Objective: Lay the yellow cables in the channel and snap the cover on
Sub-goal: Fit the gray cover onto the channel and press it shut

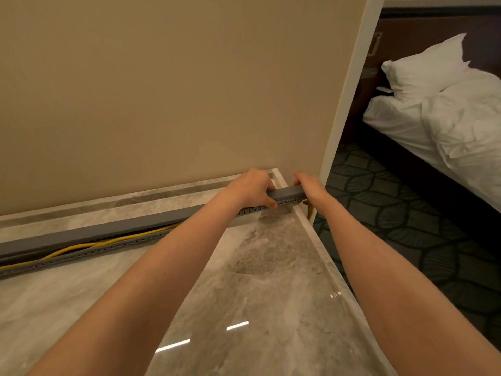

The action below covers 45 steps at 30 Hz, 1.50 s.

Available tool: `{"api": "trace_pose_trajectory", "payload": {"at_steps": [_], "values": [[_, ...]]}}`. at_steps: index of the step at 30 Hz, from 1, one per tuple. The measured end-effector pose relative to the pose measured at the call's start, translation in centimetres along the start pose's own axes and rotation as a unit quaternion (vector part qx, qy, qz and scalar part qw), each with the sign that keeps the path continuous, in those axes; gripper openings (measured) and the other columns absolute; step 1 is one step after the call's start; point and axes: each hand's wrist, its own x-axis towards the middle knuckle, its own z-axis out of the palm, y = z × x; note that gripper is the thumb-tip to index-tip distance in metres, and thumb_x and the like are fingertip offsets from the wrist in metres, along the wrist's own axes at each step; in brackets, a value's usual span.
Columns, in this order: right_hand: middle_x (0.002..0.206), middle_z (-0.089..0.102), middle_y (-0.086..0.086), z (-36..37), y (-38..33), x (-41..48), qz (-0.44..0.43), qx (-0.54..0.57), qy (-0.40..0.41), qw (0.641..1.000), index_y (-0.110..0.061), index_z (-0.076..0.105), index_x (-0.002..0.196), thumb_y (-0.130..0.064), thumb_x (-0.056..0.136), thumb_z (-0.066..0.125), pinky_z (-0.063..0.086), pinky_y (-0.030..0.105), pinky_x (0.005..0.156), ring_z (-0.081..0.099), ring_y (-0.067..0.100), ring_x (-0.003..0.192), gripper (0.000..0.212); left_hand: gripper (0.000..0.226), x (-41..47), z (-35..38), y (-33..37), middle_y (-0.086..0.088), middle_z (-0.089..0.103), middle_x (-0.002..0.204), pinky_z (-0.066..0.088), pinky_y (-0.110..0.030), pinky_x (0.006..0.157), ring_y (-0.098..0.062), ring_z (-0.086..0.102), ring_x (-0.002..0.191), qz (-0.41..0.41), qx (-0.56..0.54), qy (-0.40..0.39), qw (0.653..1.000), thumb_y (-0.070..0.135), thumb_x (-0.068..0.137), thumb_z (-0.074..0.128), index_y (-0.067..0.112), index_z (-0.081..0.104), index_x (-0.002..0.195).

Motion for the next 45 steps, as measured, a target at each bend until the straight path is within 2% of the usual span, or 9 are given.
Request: {"api": "trace_pose_trajectory", "payload": {"at_steps": [7,10,15,18,21,25,30,35,45], "values": [[0.066,0.048,-0.002,0.6,0.7,-0.6,-0.041,0.0,0.037,0.998,-0.01,0.054,0.077,-0.053,0.096,0.032,0.033,0.026,0.058,0.045,0.013,0.063,0.052,0.041,0.1,-0.5,-0.5,-0.011,0.069,0.116,0.046,-0.034,0.094,-0.025,0.061,0.11,-0.036,-0.081,-0.031,0.996,0.035,0.083,0.069,0.01,0.069,0.116],[0.076,0.052,-0.001,0.5,1.0,-0.3,0.001,0.087,0.019,0.996,-0.014,0.054,0.094,-0.056,0.093,0.038,0.042,0.03,0.074,0.051,0.013,0.072,0.046,0.041,0.2,-1.1,-0.5,-0.008,0.069,0.118,0.045,-0.033,0.095,-0.023,0.06,0.11,-0.039,-0.097,-0.036,0.994,0.034,0.084,0.068,0.011,0.067,0.118],[0.094,0.055,0.003,-1.8,1.1,-1.0,-0.027,0.128,-0.173,0.976,-0.015,0.055,0.108,-0.026,0.084,0.059,0.04,0.025,0.075,0.05,0.014,0.084,0.026,0.04,0.1,-1.5,-0.5,-0.006,0.07,0.111,0.046,-0.034,0.091,-0.019,0.059,0.098,-0.03,-0.087,-0.041,0.995,0.034,0.084,0.068,0.013,0.068,0.118],[0.098,0.054,0.001,-3.2,1.3,-1.6,-0.025,0.116,-0.226,0.967,-0.016,0.049,0.118,0.002,0.084,0.058,0.042,0.03,0.089,0.051,0.019,0.096,0.04,0.039,0.1,-0.8,-0.3,-0.009,0.07,0.107,0.046,-0.035,0.09,-0.022,0.06,0.1,-0.029,-0.072,-0.049,0.996,0.034,0.084,0.068,0.013,0.069,0.116],[0.102,0.056,0.002,-2.7,1.7,-1.9,-0.023,0.071,-0.146,0.986,-0.008,0.052,0.124,0.012,0.082,0.058,0.037,0.033,0.106,0.05,0.024,0.113,0.047,0.039,0.0,-0.6,-0.1,-0.006,0.068,0.102,0.043,-0.03,0.085,-0.018,0.057,0.094,-0.028,-0.062,-0.05,0.996,0.033,0.084,0.068,0.013,0.069,0.117],[0.118,0.057,0.01,-1.9,2.3,-2.1,-0.055,0.049,-0.043,0.996,-0.002,0.054,0.124,0.003,0.082,0.065,0.037,0.026,0.095,0.05,0.017,0.107,0.044,0.041,-0.2,-0.4,0.3,-0.01,0.07,0.11,0.043,-0.031,0.081,-0.019,0.057,0.092,-0.034,-0.031,-0.025,0.999,0.035,0.085,0.067,0.014,0.068,0.119],[0.121,0.062,0.017,-2.0,2.2,-2.0,-0.085,-0.005,-0.032,0.996,0.0,0.058,0.119,0.002,0.082,0.066,0.041,0.026,0.093,0.055,0.027,0.117,0.037,0.038,-0.6,0.2,0.5,-0.011,0.067,0.094,0.039,-0.028,0.071,-0.021,0.053,0.083,-0.031,-0.012,-0.003,0.999,0.033,0.085,0.066,0.014,0.069,0.117],[0.124,0.06,0.018,-2.5,2.1,-1.7,-0.097,-0.04,-0.047,0.993,0.001,0.058,0.121,0.006,0.086,0.059,0.04,0.024,0.094,0.053,0.026,0.12,0.036,0.035,-0.8,0.4,0.6,-0.016,0.069,0.098,0.038,-0.027,0.068,-0.021,0.05,0.08,-0.036,0.008,0.011,0.999,0.028,0.086,0.065,0.008,0.069,0.114],[0.127,0.058,0.023,-2.7,2.4,-0.9,-0.094,-0.015,-0.002,0.995,0.006,0.054,0.123,0.011,0.085,0.057,0.043,0.024,0.092,0.053,0.031,0.123,0.039,0.027,-0.2,0.7,1.6,-0.005,0.045,0.066,0.034,-0.028,0.063,-0.022,0.047,0.074,-0.046,0.05,0.03,0.997,0.025,0.089,0.059,0.004,0.069,0.102]]}}
